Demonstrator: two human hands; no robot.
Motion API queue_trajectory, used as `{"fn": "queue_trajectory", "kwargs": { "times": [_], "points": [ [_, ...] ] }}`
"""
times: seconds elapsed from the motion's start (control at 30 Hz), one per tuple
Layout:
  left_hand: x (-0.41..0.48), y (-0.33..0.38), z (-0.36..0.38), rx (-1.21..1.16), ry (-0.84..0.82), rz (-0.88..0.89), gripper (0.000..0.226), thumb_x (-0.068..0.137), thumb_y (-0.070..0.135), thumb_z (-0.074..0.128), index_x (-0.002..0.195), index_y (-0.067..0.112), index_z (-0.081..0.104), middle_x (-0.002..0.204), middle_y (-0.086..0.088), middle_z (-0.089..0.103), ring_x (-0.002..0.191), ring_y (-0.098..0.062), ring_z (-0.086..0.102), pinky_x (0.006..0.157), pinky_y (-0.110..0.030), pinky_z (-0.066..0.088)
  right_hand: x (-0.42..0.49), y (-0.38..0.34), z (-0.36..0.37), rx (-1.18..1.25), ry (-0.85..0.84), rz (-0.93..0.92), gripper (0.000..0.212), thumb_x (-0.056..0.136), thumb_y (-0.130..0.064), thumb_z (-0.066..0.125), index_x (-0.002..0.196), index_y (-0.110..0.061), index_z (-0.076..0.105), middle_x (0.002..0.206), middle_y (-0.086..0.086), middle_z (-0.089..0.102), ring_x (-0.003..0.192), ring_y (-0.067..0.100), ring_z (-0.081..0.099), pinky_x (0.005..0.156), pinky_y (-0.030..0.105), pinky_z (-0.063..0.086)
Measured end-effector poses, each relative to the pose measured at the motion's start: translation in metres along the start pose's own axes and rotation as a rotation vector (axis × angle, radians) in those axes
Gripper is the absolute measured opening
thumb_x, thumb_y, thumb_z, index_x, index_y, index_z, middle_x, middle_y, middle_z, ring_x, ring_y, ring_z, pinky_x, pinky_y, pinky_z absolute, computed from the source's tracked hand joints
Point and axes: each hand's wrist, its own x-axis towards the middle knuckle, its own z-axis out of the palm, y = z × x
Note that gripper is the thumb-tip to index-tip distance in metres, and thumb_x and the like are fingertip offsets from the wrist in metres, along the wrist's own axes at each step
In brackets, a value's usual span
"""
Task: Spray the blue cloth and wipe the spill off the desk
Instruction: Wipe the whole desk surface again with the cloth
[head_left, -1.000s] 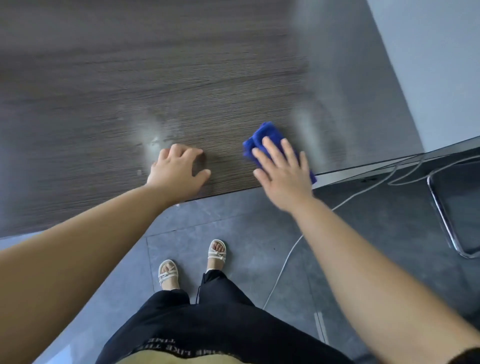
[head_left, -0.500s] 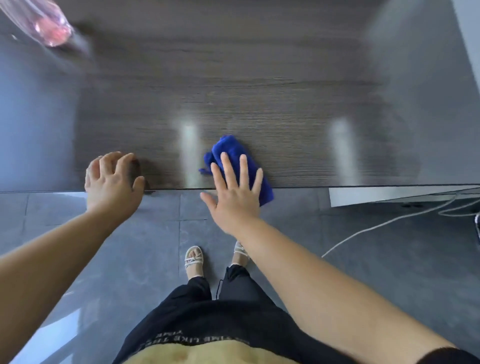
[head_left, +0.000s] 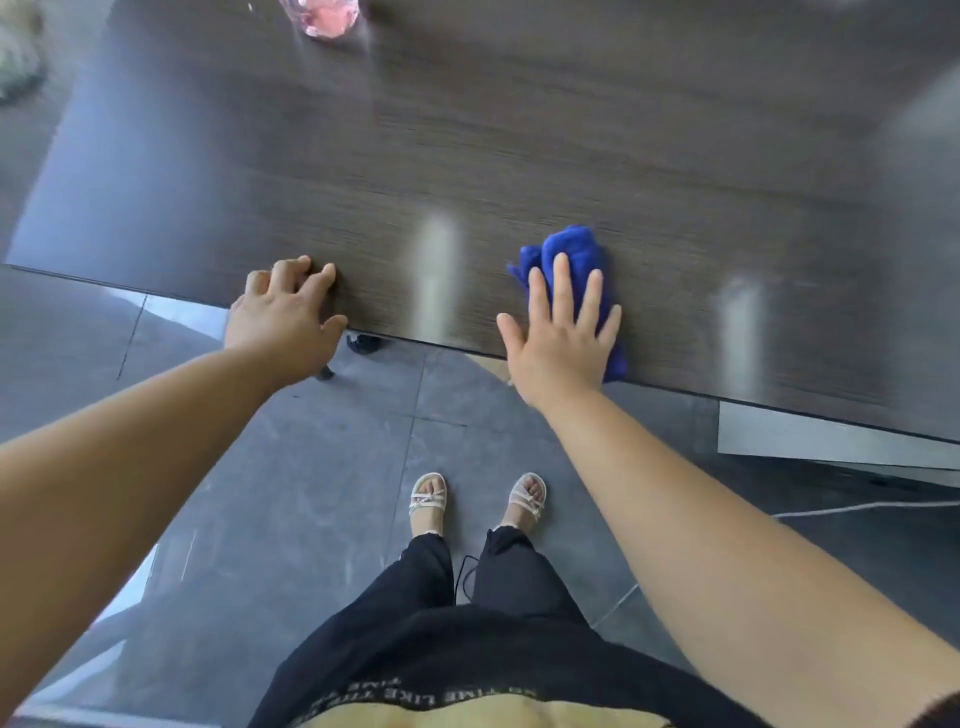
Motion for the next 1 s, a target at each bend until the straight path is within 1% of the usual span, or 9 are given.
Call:
{"fn": "queue_trajectory", "kwargs": {
  "times": [0.17, 0.3, 0.4, 0.53, 0.6, 0.73, 0.83, 0.9, 1.0],
  "points": [
    [0.004, -0.010, -0.010, 0.078, -0.073, 0.092, 0.070, 0.088, 0.035, 0.052, 0.148, 0.031, 0.017, 0.152, 0.001, 0.016, 0.134, -0.030, 0.018, 0.105, -0.043, 0.031, -0.022, -0.087, 0.009, -0.017, -0.067, -0.392, 0.064, 0.095, -0.057, 0.023, 0.151, -0.028, 0.007, 0.159, -0.005, -0.008, 0.144, 0.030, -0.012, 0.112, 0.057, -0.004],
    [0.005, -0.019, -0.015, 0.099, -0.104, 0.141, 0.074, 0.086, 0.033, 0.053, 0.148, 0.032, 0.013, 0.153, 0.002, 0.014, 0.133, -0.030, 0.018, 0.105, -0.041, 0.031, -0.004, -0.052, 0.004, -0.112, 0.023, -0.669, 0.056, 0.091, -0.053, 0.028, 0.140, -0.030, 0.043, 0.151, -0.003, 0.034, 0.138, 0.030, 0.032, 0.105, 0.060, 0.030],
    [0.006, -0.026, -0.016, 0.092, -0.104, 0.181, 0.073, 0.086, 0.033, 0.053, 0.148, 0.032, 0.013, 0.154, 0.004, 0.013, 0.134, -0.028, 0.018, 0.106, -0.038, 0.029, 0.018, -0.018, -0.003, -0.134, -0.042, -0.517, 0.060, 0.091, -0.056, 0.016, 0.145, -0.034, 0.029, 0.157, -0.007, 0.018, 0.144, 0.026, 0.015, 0.110, 0.061, 0.018],
    [0.007, -0.031, -0.015, 0.041, -0.110, 0.201, 0.072, 0.087, 0.030, 0.052, 0.149, 0.027, 0.015, 0.155, 0.006, 0.011, 0.136, -0.027, 0.016, 0.108, -0.036, 0.027, 0.019, -0.069, 0.004, -0.077, 0.038, -0.182, 0.063, 0.096, -0.056, 0.025, 0.150, -0.029, 0.010, 0.159, -0.005, -0.004, 0.145, 0.029, -0.006, 0.112, 0.057, 0.003],
    [0.008, -0.032, -0.016, 0.003, -0.103, 0.200, 0.070, 0.088, 0.027, 0.051, 0.149, 0.024, 0.016, 0.155, 0.007, 0.012, 0.137, -0.026, 0.016, 0.109, -0.036, 0.027, 0.013, -0.110, 0.010, -0.043, 0.035, -0.206, 0.065, 0.095, -0.057, 0.024, 0.151, -0.027, 0.007, 0.159, -0.003, -0.007, 0.144, 0.031, -0.008, 0.112, 0.057, 0.001],
    [0.008, -0.032, -0.015, -0.101, -0.099, 0.201, 0.067, 0.087, 0.024, 0.050, 0.148, 0.019, 0.020, 0.154, 0.004, 0.018, 0.137, -0.026, 0.018, 0.112, -0.035, 0.023, -0.007, -0.139, 0.014, -0.106, -0.002, -0.478, 0.064, 0.094, -0.057, 0.022, 0.150, -0.028, 0.010, 0.159, -0.003, 0.000, 0.145, 0.032, -0.002, 0.112, 0.057, 0.004],
    [0.005, -0.029, -0.010, -0.139, -0.078, 0.191, 0.068, 0.085, 0.018, 0.050, 0.147, 0.017, 0.021, 0.155, 0.004, 0.016, 0.137, -0.027, 0.017, 0.113, -0.034, 0.023, 0.000, -0.096, 0.011, -0.114, 0.084, -0.679, 0.059, 0.091, -0.053, 0.026, 0.144, -0.028, 0.036, 0.153, -0.001, 0.029, 0.140, 0.032, 0.026, 0.107, 0.060, 0.025],
    [0.002, -0.028, -0.007, -0.129, -0.072, 0.185, 0.070, 0.085, 0.017, 0.050, 0.147, 0.017, 0.019, 0.156, 0.004, 0.012, 0.138, -0.027, 0.015, 0.112, -0.033, 0.020, 0.010, -0.054, 0.008, -0.152, 0.116, -0.679, 0.056, 0.090, -0.050, 0.030, 0.140, -0.026, 0.043, 0.149, 0.001, 0.038, 0.136, 0.034, 0.035, 0.101, 0.063, 0.031],
    [0.000, -0.026, -0.005, -0.135, -0.070, 0.171, 0.071, 0.086, 0.018, 0.050, 0.148, 0.017, 0.015, 0.156, 0.003, 0.008, 0.140, -0.027, 0.011, 0.114, -0.034, 0.017, 0.012, -0.042, 0.007, -0.132, 0.089, -0.506, 0.057, 0.091, -0.049, 0.029, 0.140, -0.023, 0.043, 0.149, 0.003, 0.037, 0.136, 0.037, 0.033, 0.100, 0.066, 0.030]
  ]
}}
